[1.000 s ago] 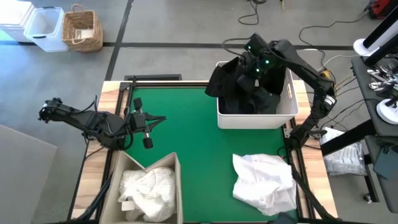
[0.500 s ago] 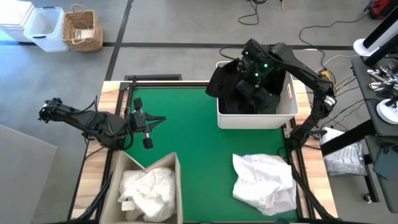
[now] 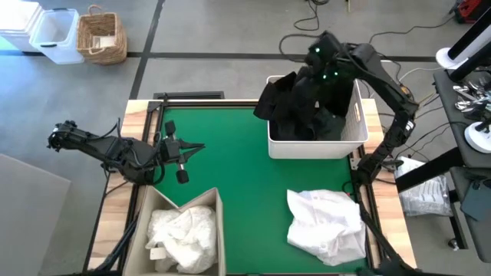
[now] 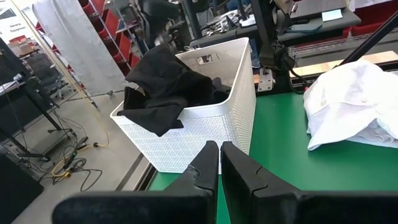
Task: Sort clothes
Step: Put the black shirt into the top right white bin
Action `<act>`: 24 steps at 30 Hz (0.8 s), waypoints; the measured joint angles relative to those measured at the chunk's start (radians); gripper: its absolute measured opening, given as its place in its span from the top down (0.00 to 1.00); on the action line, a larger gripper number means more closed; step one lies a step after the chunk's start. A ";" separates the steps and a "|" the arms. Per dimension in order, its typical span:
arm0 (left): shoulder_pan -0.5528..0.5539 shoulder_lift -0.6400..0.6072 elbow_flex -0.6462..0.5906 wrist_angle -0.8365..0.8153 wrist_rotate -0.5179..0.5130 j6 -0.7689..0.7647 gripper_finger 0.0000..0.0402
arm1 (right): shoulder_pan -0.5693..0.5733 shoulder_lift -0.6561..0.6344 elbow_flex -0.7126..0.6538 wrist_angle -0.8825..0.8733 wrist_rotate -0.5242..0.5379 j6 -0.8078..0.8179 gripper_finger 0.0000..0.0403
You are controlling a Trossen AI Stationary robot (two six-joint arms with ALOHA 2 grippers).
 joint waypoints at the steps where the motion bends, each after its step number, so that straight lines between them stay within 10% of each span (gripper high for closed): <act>1: 0.000 0.000 0.000 0.000 0.000 0.000 1.00 | 0.000 0.000 0.020 0.011 0.064 -0.007 0.56; 5: 0.000 0.000 0.000 0.000 0.000 0.000 1.00 | -0.026 0.003 0.074 0.035 0.235 -0.052 0.61; 24: 0.000 0.000 0.000 -0.008 0.000 -0.005 1.00 | -0.189 0.181 0.075 0.105 0.235 -0.140 0.97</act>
